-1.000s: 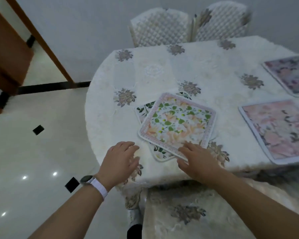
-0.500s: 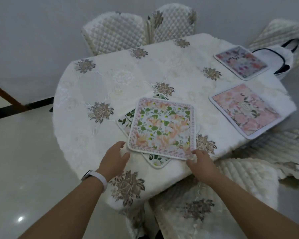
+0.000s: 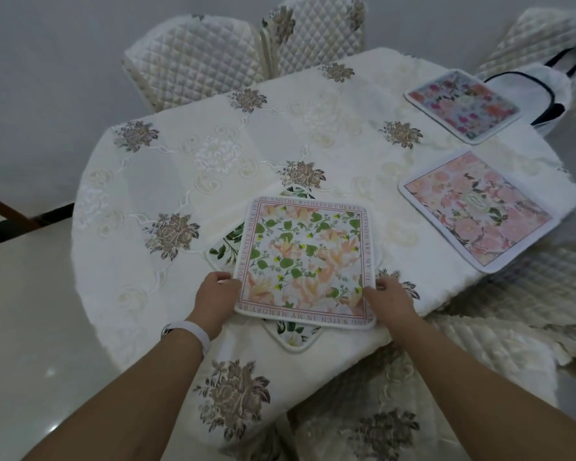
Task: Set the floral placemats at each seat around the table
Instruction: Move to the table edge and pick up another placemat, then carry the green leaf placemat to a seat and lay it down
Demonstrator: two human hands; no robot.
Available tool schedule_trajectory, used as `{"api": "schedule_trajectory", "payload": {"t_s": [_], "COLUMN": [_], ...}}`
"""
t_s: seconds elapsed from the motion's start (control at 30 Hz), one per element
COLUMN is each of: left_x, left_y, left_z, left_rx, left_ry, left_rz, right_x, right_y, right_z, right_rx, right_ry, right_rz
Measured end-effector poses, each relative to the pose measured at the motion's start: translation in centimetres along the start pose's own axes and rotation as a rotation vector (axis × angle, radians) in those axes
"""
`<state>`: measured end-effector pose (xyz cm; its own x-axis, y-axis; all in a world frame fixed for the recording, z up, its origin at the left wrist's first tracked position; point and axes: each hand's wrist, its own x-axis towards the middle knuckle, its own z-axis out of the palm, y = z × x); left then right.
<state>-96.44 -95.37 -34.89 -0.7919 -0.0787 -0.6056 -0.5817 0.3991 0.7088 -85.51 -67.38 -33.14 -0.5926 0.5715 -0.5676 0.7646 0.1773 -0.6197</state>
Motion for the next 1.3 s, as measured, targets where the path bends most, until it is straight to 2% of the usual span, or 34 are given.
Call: {"api": "schedule_trajectory", "payload": {"t_s": [0.2, 0.4, 0.67, 0.97, 1.3], "left_x": [0.9, -0.4, -4.3, -9.9, -17.3], "left_y": [2.2, 2.5, 1.3, -0.4, -3.2], "left_z": [1.5, 1.4, -1.9, -6.5, -11.2], "left_rx": [0.005, -0.009, -0.108, -0.283, -0.511], "left_ry": [-0.072, -0.044, -0.026, 0.048, 0.234], "left_rz": [0.015, 0.125, 0.183, 0.264, 0.242], "right_x": [1.7, 0.2, -3.9, -9.9, -14.2], "right_y": [0.1, -0.8, -2.1, -3.0, -5.6], "right_z": [0.4, 0.1, -0.6, -0.2, 0.9], "right_rx": [0.091, 0.128, 0.112, 0.098, 0.102], "right_ry": [-0.062, -0.032, -0.025, -0.014, -0.175], "right_rz": [0.081, 0.014, -0.105, -0.247, -0.420]}}
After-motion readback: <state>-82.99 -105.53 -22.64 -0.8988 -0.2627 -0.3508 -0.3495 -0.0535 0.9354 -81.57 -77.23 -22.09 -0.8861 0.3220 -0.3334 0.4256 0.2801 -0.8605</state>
